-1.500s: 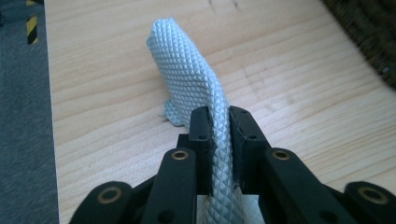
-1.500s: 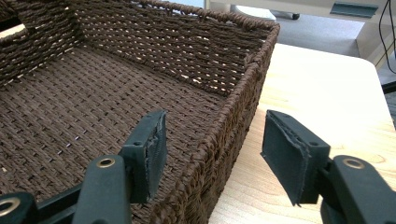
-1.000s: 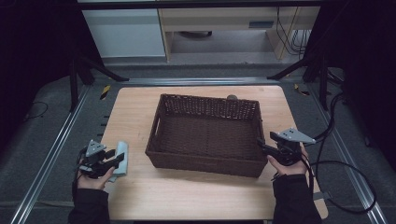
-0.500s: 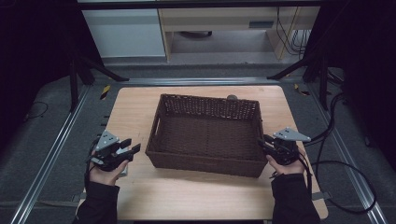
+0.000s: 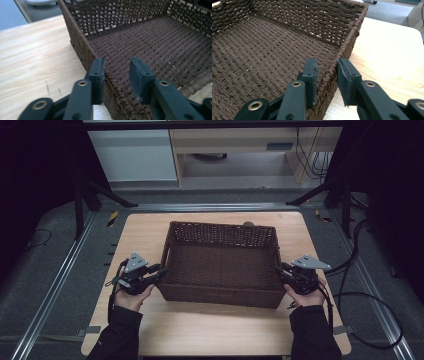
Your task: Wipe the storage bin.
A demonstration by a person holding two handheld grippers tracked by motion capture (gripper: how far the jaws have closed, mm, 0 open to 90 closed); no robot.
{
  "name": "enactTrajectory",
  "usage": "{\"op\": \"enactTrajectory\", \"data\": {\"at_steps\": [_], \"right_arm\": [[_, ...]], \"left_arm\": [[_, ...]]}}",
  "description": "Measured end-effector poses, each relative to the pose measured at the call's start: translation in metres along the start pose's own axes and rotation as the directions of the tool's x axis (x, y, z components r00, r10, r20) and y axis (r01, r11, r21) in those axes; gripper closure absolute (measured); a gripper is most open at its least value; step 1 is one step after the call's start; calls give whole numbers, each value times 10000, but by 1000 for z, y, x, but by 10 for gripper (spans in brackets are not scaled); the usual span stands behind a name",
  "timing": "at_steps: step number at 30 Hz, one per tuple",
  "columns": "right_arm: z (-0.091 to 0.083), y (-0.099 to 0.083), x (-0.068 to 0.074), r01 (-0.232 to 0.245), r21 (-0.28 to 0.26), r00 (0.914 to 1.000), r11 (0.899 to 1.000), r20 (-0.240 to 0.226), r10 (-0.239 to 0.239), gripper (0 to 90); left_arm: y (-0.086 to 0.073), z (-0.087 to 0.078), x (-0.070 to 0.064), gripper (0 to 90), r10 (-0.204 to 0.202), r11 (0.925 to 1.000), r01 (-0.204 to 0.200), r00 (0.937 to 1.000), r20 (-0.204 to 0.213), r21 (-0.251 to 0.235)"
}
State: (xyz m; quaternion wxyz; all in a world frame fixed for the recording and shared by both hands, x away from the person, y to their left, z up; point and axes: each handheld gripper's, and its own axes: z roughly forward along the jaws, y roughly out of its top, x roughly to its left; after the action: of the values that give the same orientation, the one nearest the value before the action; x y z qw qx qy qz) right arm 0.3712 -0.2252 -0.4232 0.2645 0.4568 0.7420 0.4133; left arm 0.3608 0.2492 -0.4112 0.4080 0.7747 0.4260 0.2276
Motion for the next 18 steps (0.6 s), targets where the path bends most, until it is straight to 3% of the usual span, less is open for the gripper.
{"op": "enactTrajectory", "data": {"at_steps": [3,5,11,18], "right_arm": [[-1,0,0,61,-78,10000,10000,8,-61,625],[-3,1,-1,17,-147,10000,9999,2,-17,611],[-15,4,0,-44,-291,10000,9996,-5,44,605],[-15,2,0,-76,239,10000,9997,-42,77,724]], "left_arm": [[-3,-1,3,711,-51,10000,51,10000,69,25],[-4,-2,4,712,-221,9997,222,9995,205,-46],[-7,-6,-2,710,-100,9999,101,9998,143,-62],[-8,-10,-7,697,-19,10000,20,9997,245,-63]]}}
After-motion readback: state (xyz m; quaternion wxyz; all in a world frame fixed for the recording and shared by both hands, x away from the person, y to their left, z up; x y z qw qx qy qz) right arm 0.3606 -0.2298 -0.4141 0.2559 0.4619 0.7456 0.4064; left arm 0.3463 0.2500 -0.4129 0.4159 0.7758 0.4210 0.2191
